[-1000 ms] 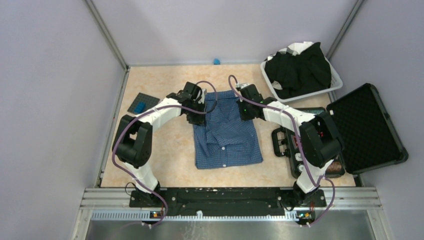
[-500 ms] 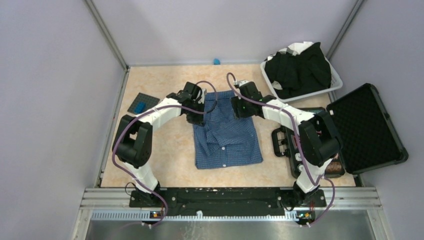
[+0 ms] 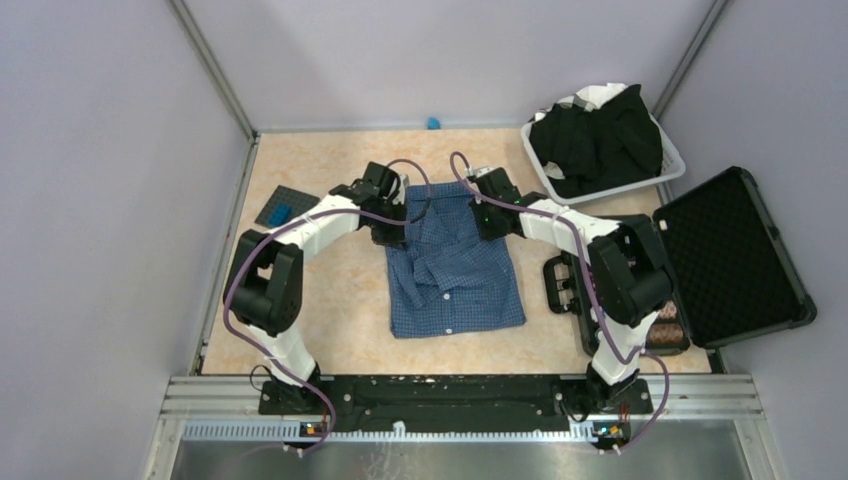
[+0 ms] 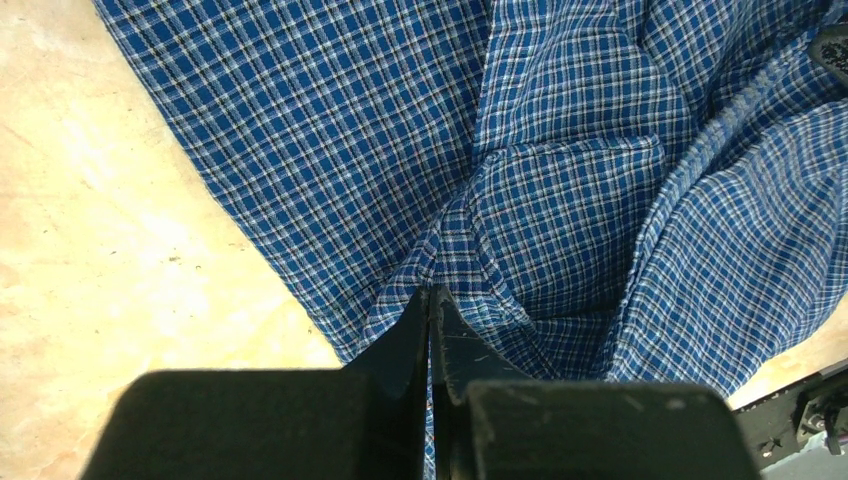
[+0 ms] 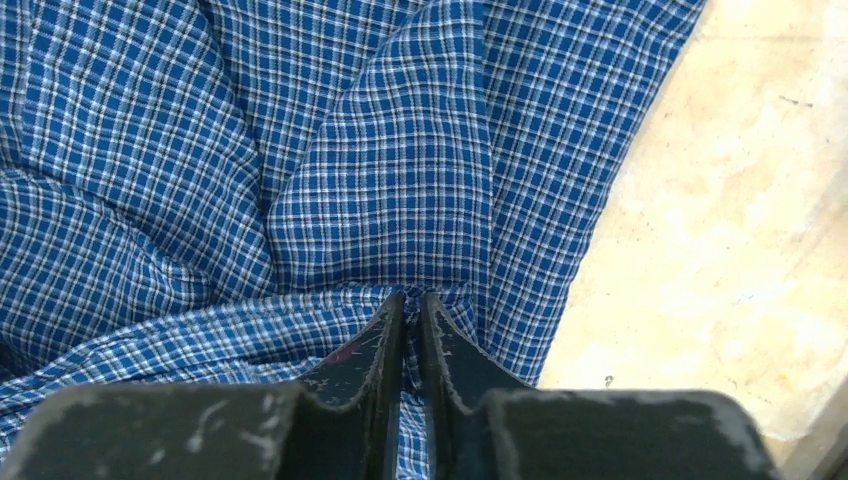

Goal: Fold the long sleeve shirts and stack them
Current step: Fold the shirt at the center of the board.

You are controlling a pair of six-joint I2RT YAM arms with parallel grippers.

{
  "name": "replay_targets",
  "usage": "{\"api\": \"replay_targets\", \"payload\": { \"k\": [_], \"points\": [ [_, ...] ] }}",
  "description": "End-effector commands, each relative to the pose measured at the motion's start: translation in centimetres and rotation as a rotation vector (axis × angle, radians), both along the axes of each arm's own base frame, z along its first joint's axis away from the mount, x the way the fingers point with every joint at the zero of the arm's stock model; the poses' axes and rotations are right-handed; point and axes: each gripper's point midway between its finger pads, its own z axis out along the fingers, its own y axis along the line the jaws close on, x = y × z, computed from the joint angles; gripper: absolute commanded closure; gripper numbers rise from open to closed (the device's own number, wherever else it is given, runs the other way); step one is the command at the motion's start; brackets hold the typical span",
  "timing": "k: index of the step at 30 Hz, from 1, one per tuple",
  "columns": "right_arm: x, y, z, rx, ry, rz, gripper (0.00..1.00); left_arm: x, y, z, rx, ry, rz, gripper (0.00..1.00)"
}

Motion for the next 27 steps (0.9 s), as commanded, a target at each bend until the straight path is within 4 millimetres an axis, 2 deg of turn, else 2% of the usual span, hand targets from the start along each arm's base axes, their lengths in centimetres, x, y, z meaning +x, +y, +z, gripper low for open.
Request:
{"api": "replay_targets", "payload": {
  "k": [1,3,13,15,21,22,23,26,27],
  "points": [
    [1.1,-0.3,3.1,0.022,-0.08,-0.037,0.96,1.0,-0.3,2.6,-0.072,-0.076,0.022,1.0],
    [0.9,-0.5,3.9,0.031,-0.095,-0.048,1.0,0.9,-0.1,2.8,-0.083,-0.078,0.029,1.0],
    [1.0,-2.2,7.8,0.144,-0.2,-0.121,1.0,1.4,1.9,4.1,-0.175,-0.097,0.118,1.0],
    [1.3,-2.7,7.9,0.163,-0.202,-0.135,1.0,1.6,2.1,4.2,-0.214,-0.092,0.138,1.0],
    [2.1,-2.7,6.2,0.188,-0.162,-0.147,1.0,2.5,2.7,3.2,-0.296,-0.059,0.22,1.0],
    [2.2,-2.8,6.0,0.188,-0.157,-0.153,0.98,2.7,2.7,3.0,-0.308,-0.054,0.231,1.0],
    [2.4,-2.7,5.9,0.189,-0.156,-0.156,0.92,3.0,2.7,3.0,-0.321,-0.054,0.237,0.99],
    [2.7,-2.9,6.1,0.182,-0.152,-0.171,0.75,4.2,2.8,3.4,-0.337,-0.072,0.259,0.8],
    [2.8,-2.9,6.3,0.181,-0.156,-0.175,0.7,4.6,2.9,3.8,-0.338,-0.087,0.264,0.7]
  ]
}}
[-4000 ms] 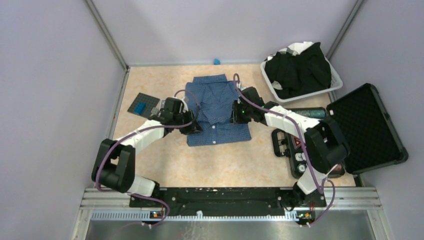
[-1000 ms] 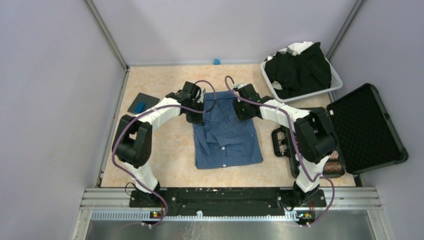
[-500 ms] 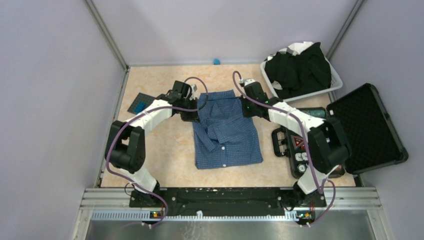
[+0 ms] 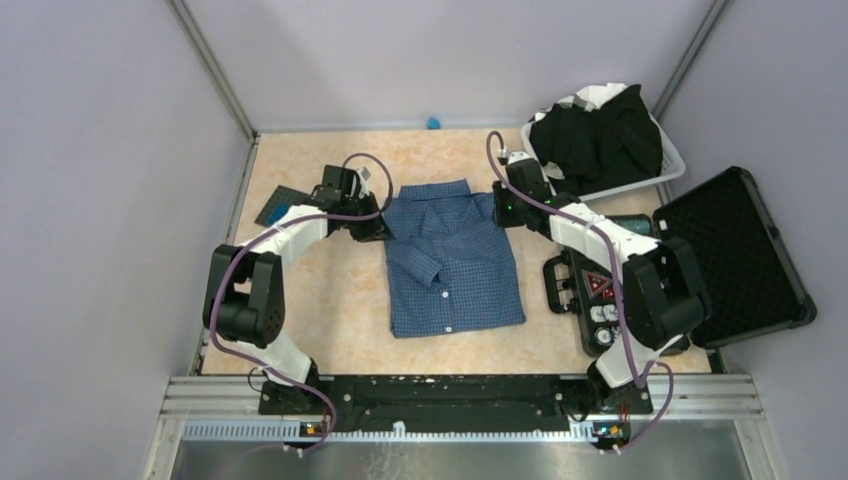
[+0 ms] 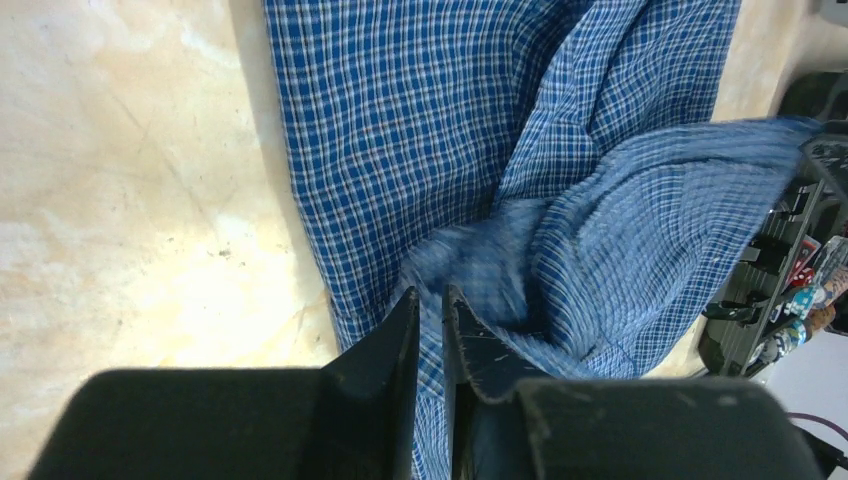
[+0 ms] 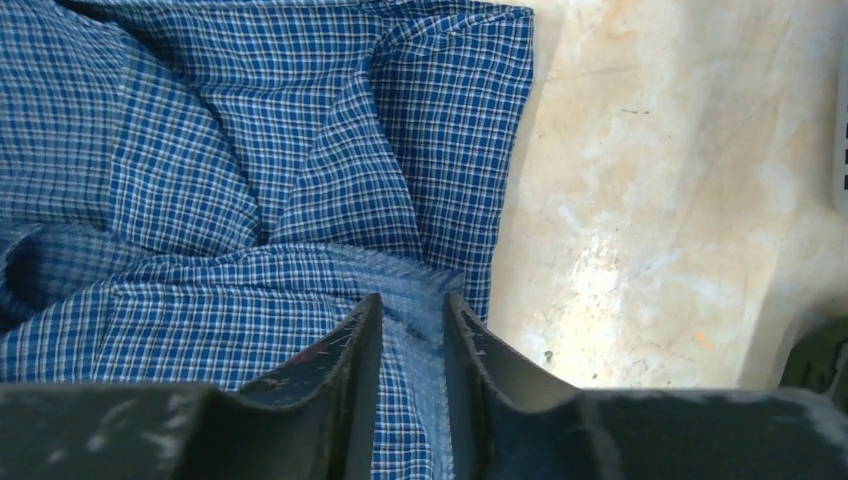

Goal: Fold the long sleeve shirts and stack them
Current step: Fold the shirt at the center of the board.

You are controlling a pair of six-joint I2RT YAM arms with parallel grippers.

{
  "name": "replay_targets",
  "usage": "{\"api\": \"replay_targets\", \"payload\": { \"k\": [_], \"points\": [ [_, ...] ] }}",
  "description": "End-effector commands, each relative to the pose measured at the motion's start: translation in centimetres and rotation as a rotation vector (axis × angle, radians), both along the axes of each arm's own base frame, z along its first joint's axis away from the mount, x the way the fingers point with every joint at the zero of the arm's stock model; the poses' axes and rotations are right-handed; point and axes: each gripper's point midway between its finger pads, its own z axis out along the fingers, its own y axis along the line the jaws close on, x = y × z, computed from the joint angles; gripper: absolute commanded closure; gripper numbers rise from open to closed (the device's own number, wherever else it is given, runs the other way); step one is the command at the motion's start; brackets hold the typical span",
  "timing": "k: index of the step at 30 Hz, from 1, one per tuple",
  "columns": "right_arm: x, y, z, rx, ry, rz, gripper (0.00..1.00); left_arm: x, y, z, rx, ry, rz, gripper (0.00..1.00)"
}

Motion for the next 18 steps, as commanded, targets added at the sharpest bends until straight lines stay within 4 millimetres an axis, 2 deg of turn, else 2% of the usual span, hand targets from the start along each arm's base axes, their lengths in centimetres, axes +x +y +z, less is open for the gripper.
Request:
{"api": "replay_targets", "payload": {
  "k": [1,2,4,7,9,12,15,18],
  "points": [
    [1.3,0.3,1.5,0.027,-0.036,-0.02,0.64,3.0,-0.3,2.3,-0.056,-0.095,0.039,0.56],
    [1.3,0.2,1.9,0.028,-0.04,-0.025,0.57,3.4,0.0,2.9,-0.048,-0.114,0.048,0.45],
    [1.0,0.1,3.0,0.033,-0.05,-0.027,0.49,3.6,0.5,4.2,-0.027,-0.147,0.051,0.34],
    [-0.1,1.0,4.8,0.113,-0.053,-0.008,0.48,3.0,0.9,5.8,-0.001,-0.186,0.042,0.32],
    [-1.6,2.7,6.1,0.205,-0.05,0.045,0.49,1.7,0.6,6.3,-0.012,-0.196,0.018,0.4],
    [-4.3,5.4,6.5,0.279,-0.025,0.117,0.54,-1.2,-0.7,5.9,-0.044,-0.172,-0.037,0.57],
    [-6.9,7.7,5.5,0.306,0.015,0.162,0.64,-4.0,-2.5,5.2,-0.103,-0.125,-0.082,0.73],
    [-8.4,9.4,3.9,0.365,0.062,0.184,0.75,-5.9,-4.7,4.6,-0.158,-0.105,-0.137,0.79]
  ]
}}
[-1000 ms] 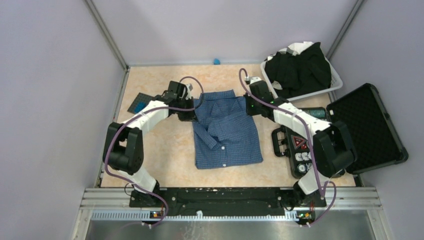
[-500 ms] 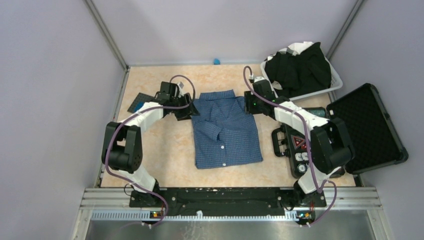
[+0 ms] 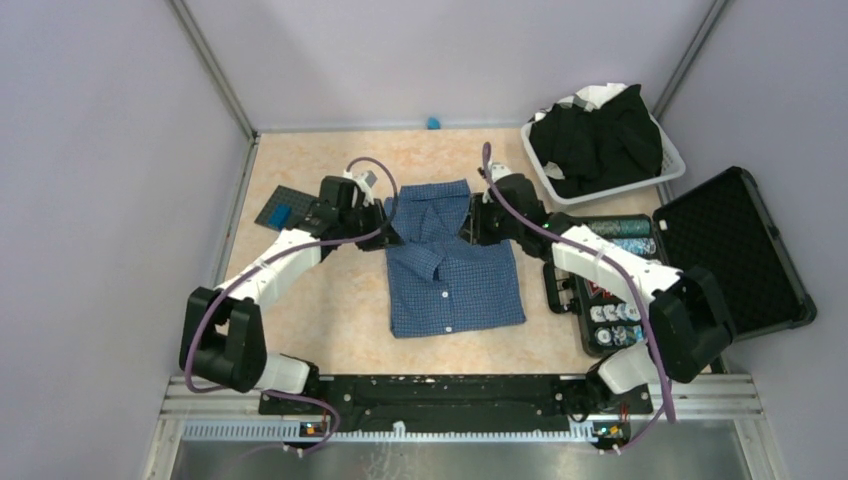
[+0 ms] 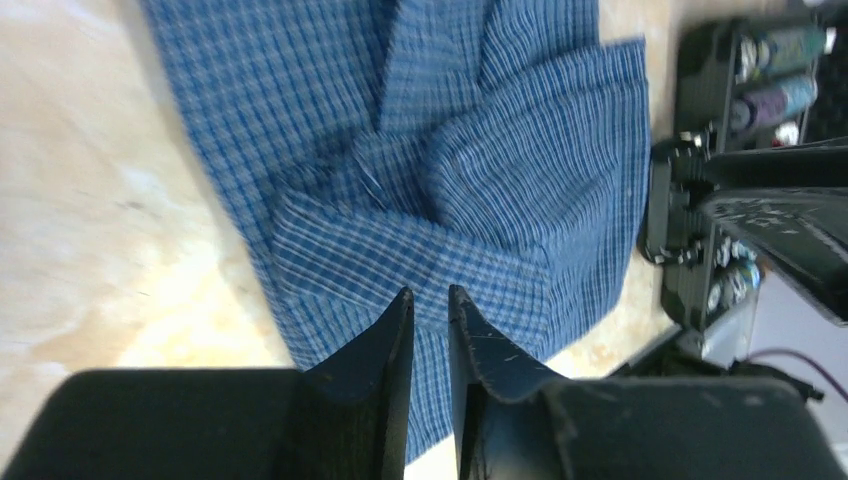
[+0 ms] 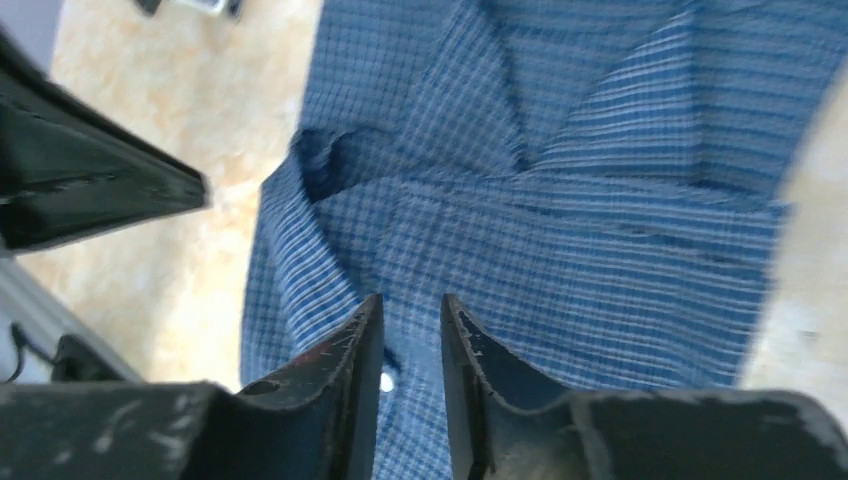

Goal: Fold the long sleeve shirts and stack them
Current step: Fold the shirt at the center of the board.

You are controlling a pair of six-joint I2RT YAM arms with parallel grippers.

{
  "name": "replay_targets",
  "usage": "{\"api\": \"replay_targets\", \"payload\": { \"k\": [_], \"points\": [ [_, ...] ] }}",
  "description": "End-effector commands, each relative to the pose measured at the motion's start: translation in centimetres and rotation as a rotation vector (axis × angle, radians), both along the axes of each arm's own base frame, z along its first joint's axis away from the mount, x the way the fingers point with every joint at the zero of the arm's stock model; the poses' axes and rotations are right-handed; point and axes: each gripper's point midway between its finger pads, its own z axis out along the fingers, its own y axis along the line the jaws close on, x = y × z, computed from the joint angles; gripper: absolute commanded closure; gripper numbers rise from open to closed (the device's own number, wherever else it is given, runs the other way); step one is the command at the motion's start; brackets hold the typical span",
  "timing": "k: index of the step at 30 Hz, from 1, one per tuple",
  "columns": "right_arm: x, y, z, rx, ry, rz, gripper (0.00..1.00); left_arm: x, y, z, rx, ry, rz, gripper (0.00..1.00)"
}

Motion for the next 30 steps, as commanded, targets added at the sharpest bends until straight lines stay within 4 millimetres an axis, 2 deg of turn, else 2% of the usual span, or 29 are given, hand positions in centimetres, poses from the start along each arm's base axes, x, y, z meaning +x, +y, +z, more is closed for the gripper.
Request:
{"api": "replay_targets", "payload": {
  "k": [1,4,7,11,14,19,23,30],
  "points": [
    [-2.4,2.9,-1.9,0.121,0.086,0.043,0.76,-2.9,-3.5,-0.8,-0.092,0.04,-0.105,0.81],
    [-2.4,3.7,-3.9,0.141,0.124,0.049,0.8,-3.1,-5.6,-1.7,-0.119,0.058,-0.143,0.82],
    [-2.4,4.0,-7.2,0.126,0.175,0.042,0.83,-1.9,-6.8,-2.6,-0.154,0.059,-0.142,0.82],
    [-2.5,4.0,-10.6,0.099,0.224,0.026,0.84,-0.3,-7.8,-4.3,-0.175,0.09,-0.127,0.83],
    [-2.6,3.7,-12.0,0.086,0.244,0.012,0.8,1.6,-7.6,-5.1,-0.138,0.077,-0.079,0.83],
    [-1.9,3.3,-11.2,0.066,0.221,-0.015,0.65,4.1,-6.6,-6.1,-0.083,0.054,-0.001,0.83],
    [-0.8,3.3,-9.8,0.047,0.186,-0.027,0.63,6.0,-5.2,-6.5,-0.044,0.042,0.048,0.83],
    [0.1,4.6,-5.7,0.113,0.13,0.001,0.58,7.5,-3.6,-4.0,0.002,-0.021,0.051,0.72]
  ]
}}
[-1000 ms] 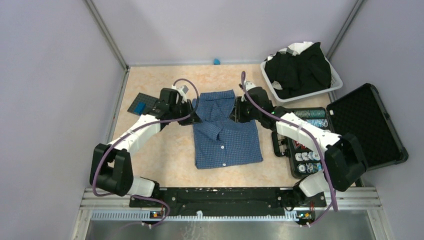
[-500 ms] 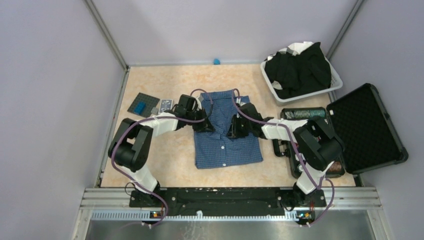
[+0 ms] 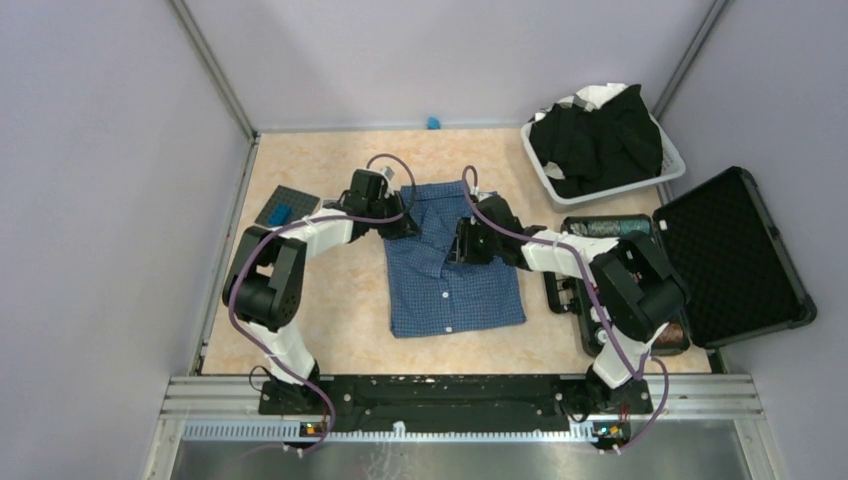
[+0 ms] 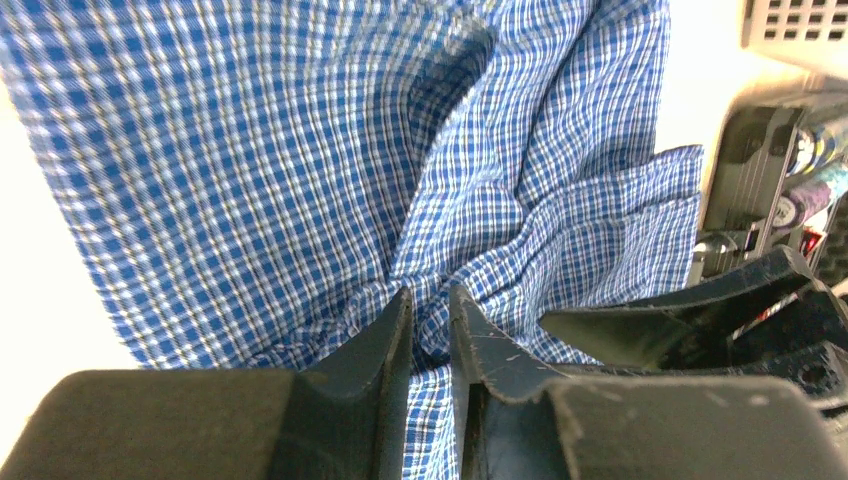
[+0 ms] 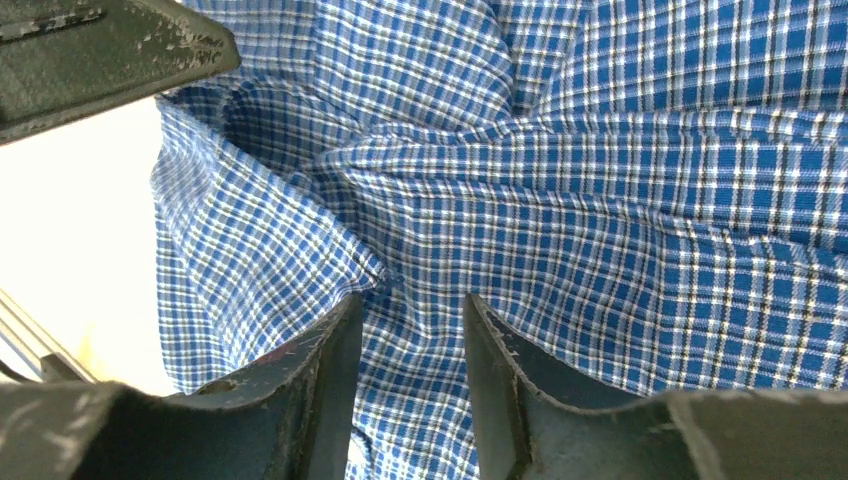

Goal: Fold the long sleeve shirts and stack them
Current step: Fold the shirt at the center of the board.

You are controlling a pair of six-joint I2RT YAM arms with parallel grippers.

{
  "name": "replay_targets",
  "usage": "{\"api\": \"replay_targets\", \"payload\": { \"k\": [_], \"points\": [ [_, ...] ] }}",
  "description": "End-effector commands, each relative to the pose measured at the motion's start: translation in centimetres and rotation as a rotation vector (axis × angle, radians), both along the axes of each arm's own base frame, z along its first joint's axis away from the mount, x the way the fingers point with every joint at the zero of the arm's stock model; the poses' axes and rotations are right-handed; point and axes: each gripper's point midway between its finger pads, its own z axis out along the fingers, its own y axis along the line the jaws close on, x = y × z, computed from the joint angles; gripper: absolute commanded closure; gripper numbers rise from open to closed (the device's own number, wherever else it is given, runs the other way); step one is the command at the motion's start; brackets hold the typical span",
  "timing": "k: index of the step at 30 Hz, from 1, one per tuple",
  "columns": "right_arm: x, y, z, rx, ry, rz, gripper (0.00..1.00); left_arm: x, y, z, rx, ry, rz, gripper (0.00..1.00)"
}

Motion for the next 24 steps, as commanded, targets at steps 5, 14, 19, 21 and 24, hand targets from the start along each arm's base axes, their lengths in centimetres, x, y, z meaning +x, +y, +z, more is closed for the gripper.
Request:
{"api": "replay_targets", "payload": {
  "k": [5,14,19,21,24],
  "points": [
    [0.7,1.7,5.2,0.11,-0.065,0.002,0.54,0.9,1.6,5.0,0.065,-0.128,-0.023,0.63],
    [-0.3,2.3,4.3,0.159,-0.024,-0.027,0.52,-3.2,2.3,6.0,0.05,-0.115,-0.076,0.58],
    [-0.7,1.1,5.1,0.185,-0.062,-0.095,0.52,-5.0,2.1,4.9,0.029,-0.076,-0.107,0.64],
    [-0.8,1.0,5.8,0.203,-0.08,-0.102,0.52,-5.6,1.8,4.5,0.019,-0.063,-0.117,0.67],
    [-1.0,1.0,6.5,0.213,-0.101,-0.109,0.52,-6.2,1.4,3.8,0.016,-0.048,-0.128,0.7]
  ]
}}
